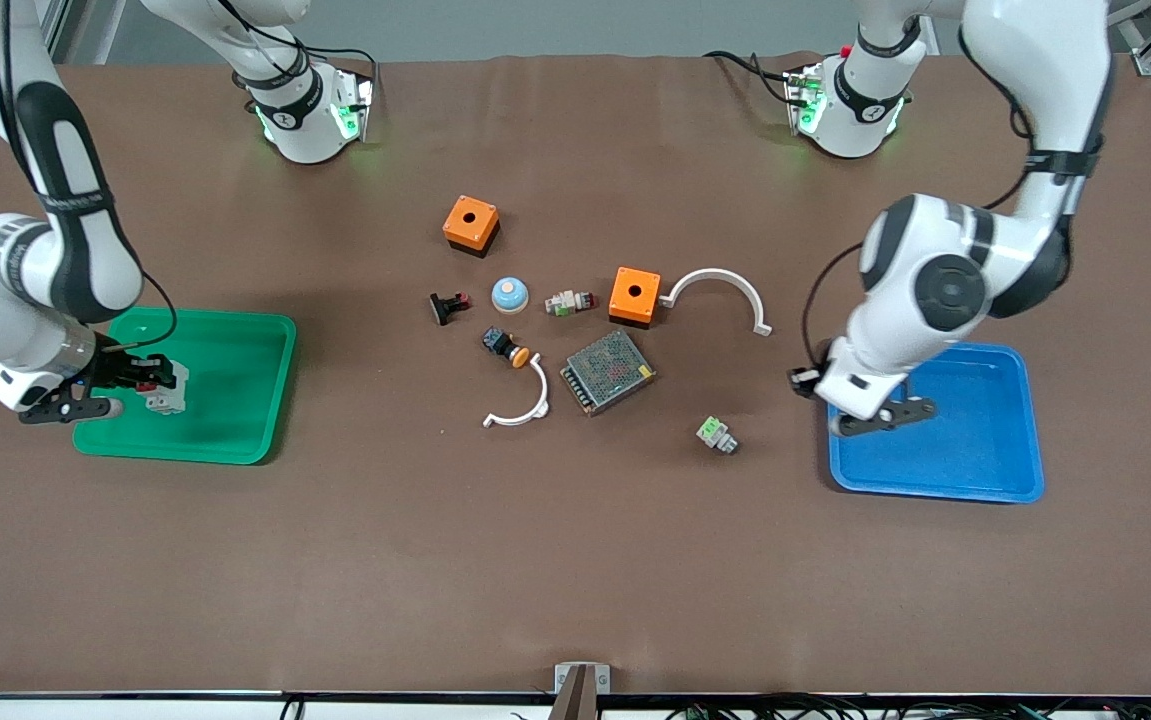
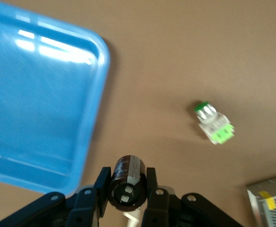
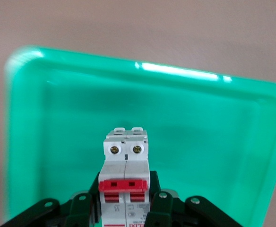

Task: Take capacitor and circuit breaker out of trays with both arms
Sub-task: 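Lift the breaker with the right gripper while the left gripper lifts the capacitor, then set the breaker by the white clip while the left gripper sets the capacitor down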

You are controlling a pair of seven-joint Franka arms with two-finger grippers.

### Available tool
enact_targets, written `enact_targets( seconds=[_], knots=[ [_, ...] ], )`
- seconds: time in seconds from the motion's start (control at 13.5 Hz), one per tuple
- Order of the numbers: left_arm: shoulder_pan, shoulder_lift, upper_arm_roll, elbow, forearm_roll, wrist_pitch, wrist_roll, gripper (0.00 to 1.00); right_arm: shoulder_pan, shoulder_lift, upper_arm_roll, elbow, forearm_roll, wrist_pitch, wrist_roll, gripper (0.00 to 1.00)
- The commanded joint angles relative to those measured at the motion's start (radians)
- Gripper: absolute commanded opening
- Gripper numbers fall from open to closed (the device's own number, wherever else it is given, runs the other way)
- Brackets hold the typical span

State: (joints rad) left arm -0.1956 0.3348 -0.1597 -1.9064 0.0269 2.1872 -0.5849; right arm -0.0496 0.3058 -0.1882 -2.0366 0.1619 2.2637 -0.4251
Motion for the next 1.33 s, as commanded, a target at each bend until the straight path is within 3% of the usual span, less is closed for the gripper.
enact_targets(
  seconds=[0.0, 0.22, 0.59, 0.81, 0.89, 0.96, 1.03, 1.26],
  knots=[
    [-0.062, 0.026, 0.005, -0.025, 0.018, 0.006, -0.114, 0.0, 0.114, -0.031, 0.001, 0.109, 0.06, -0.116, 0.173, 0.09],
    [-0.132, 0.062, 0.005, -0.081, 0.019, 0.107, -0.251, 0.0, 0.276, -0.024, 0.001, 0.183, 0.064, -0.128, 0.443, 0.09],
    [-0.18, 0.141, 0.005, -0.109, 0.018, 0.213, -0.352, 0.02, 0.505, 0.038, -0.001, 0.239, 0.103, -0.049, 0.675, 0.09],
    [-0.177, 0.167, 0.003, -0.102, 0.018, 0.22, -0.355, 0.27, 0.588, 0.122, -0.001, 0.248, 0.099, 0.049, 0.741, 0.09],
    [-0.171, 0.167, 0.003, -0.099, 0.018, 0.218, -0.357, 0.48, 0.603, 0.149, -0.002, 0.271, 0.09, 0.05, 0.768, 0.09],
    [-0.17, 0.167, 0.005, -0.097, 0.018, 0.218, -0.355, 0.9, 0.611, 0.177, -0.004, 0.294, 0.082, 0.044, 0.79, 0.09],
    [-0.17, 0.164, 0.009, -0.091, 0.018, 0.218, -0.346, 1.0, 0.617, 0.199, -0.004, 0.308, 0.074, 0.04, 0.798, 0.09],
    [-0.113, 0.138, 0.017, -0.025, 0.019, 0.192, -0.343, 1.0, 0.623, 0.216, -0.004, 0.305, 0.064, 0.033, 0.818, 0.09]
  ],
)
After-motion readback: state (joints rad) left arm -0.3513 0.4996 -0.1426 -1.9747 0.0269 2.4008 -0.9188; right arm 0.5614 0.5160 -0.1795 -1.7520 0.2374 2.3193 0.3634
